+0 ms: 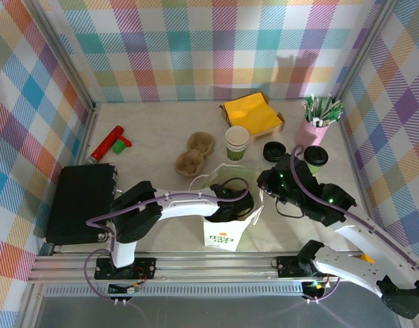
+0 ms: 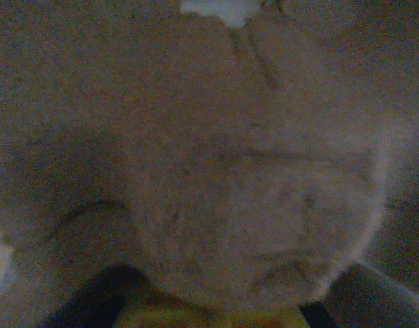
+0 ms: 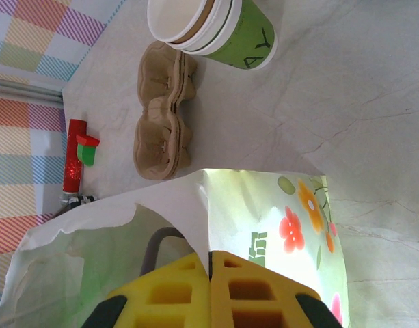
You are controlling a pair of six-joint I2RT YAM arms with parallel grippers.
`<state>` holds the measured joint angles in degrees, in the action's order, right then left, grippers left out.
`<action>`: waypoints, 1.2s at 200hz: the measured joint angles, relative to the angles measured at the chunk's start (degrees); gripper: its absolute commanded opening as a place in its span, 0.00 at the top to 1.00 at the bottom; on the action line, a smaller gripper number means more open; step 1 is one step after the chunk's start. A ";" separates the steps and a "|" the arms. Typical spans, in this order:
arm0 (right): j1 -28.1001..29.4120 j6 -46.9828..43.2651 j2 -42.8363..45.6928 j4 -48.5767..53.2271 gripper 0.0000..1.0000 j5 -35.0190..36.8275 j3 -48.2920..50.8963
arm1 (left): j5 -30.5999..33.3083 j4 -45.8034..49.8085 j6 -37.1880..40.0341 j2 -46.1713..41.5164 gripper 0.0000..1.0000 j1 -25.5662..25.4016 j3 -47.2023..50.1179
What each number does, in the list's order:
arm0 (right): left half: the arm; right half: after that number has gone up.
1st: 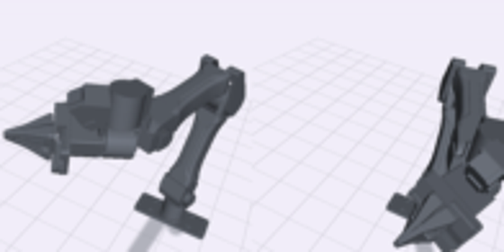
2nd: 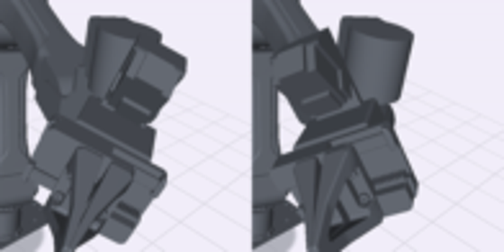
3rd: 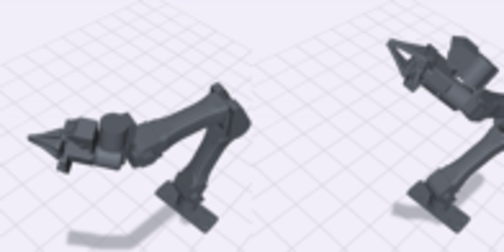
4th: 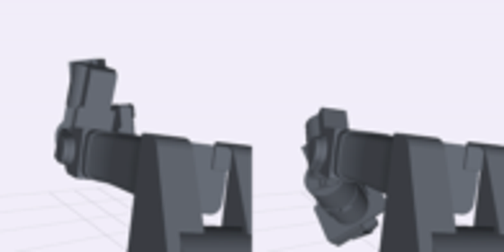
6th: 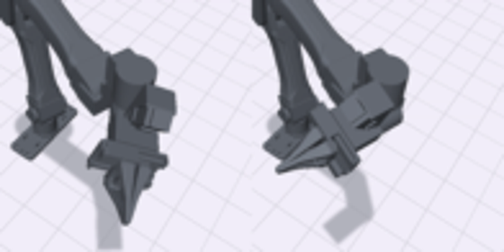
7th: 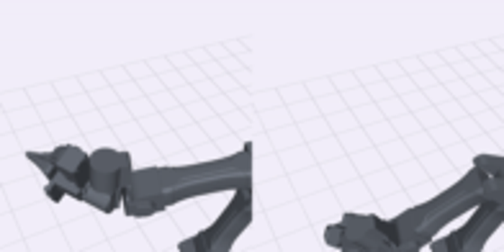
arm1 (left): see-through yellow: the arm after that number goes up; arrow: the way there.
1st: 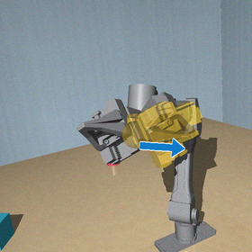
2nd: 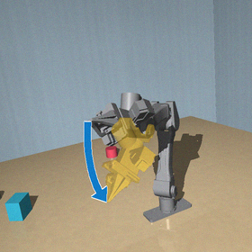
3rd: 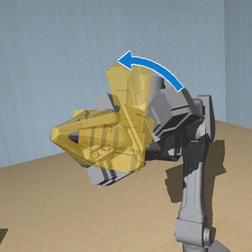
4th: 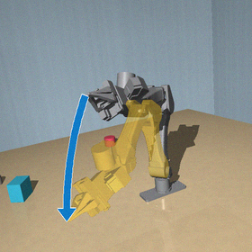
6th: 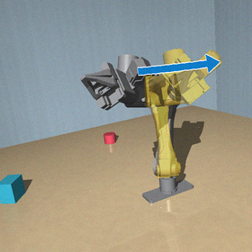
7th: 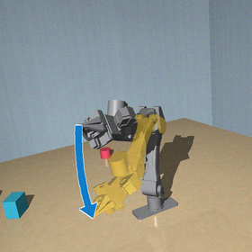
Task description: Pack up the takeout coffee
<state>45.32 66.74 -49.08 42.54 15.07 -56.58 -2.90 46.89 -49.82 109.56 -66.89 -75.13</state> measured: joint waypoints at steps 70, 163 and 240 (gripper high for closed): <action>0.00 -0.79 -1.03 -0.28 1.00 -0.39 -0.66 | 3.13 5.95 0.15 -2.64 1.00 -0.20 -8.76; 0.00 -1.46 -0.57 0.72 1.00 -0.85 -1.99 | 3.43 9.03 0.13 -5.22 1.00 -0.17 -11.10; 0.00 -1.64 -0.31 2.86 1.00 -0.15 -2.16 | 3.61 6.54 0.11 -11.72 1.00 -0.42 -11.06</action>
<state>45.32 65.10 -49.39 45.41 14.92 -58.74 0.71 53.43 -49.71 97.84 -67.31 -86.19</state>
